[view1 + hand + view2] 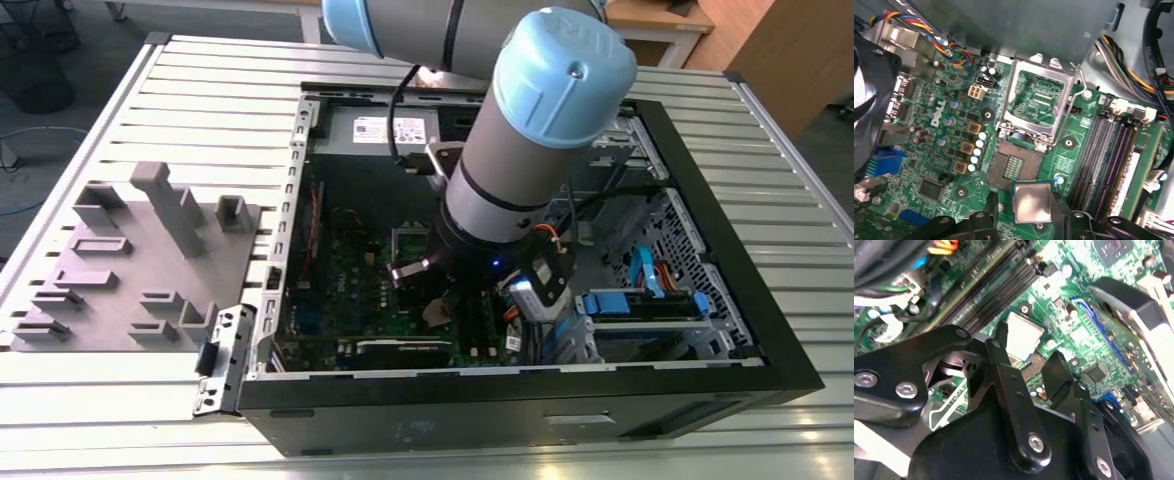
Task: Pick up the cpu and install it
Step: 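Place the cpu into insertion slot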
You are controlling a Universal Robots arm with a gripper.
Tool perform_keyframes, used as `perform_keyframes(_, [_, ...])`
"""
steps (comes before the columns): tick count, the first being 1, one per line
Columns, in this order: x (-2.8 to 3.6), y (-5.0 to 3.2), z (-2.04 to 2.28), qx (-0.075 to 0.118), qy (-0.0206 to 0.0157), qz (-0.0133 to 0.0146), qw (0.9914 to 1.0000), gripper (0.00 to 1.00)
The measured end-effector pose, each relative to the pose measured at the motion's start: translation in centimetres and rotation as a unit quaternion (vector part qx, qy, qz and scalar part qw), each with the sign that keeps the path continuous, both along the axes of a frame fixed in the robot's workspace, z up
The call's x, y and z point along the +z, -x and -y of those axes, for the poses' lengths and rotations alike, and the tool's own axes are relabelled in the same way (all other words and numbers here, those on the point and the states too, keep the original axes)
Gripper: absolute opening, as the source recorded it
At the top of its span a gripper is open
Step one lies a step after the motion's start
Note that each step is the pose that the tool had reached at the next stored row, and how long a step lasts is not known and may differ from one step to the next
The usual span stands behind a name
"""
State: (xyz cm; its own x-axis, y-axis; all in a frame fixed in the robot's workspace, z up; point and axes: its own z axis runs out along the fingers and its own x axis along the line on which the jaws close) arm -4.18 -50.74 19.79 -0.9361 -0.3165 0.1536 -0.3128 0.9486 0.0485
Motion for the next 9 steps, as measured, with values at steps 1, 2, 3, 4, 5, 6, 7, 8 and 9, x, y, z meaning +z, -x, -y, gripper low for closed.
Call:
perform_keyframes(1, [-0.01, -0.12, -0.01, 0.000, 0.0015, -0.0029, 0.99999, 0.55])
perform_keyframes(2, [-0.02, -0.20, -0.04, 0.000, 0.0037, -0.0058, 0.99998, 0.55])
perform_keyframes(3, [-0.04, -0.23, -0.09, 0.000, 0.0062, -0.0086, 0.99994, 0.55])
perform_keyframes(4, [-0.06, -0.25, -0.14, 0.000, 0.0089, -0.0115, 0.99989, 0.55])
perform_keyframes(5, [-0.07, -0.28, -0.21, 0.000, 0.0111, -0.0140, 0.99984, 0.55])
perform_keyframes(6, [-0.07, -0.28, -0.22, 0.000, 0.0116, -0.0146, 0.99983, 0.55])
perform_keyframes(7, [-0.07, -0.28, -0.22, 0.000, 0.0116, -0.0146, 0.99983, 0.55])
perform_keyframes(8, [-0.07, -0.28, -0.22, 0.000, 0.0116, -0.0147, 0.99982, 0.55])
perform_keyframes(9, [-0.08, -0.31, -0.23, 0.000, 0.0117, -0.0147, 0.99982, 0.55])
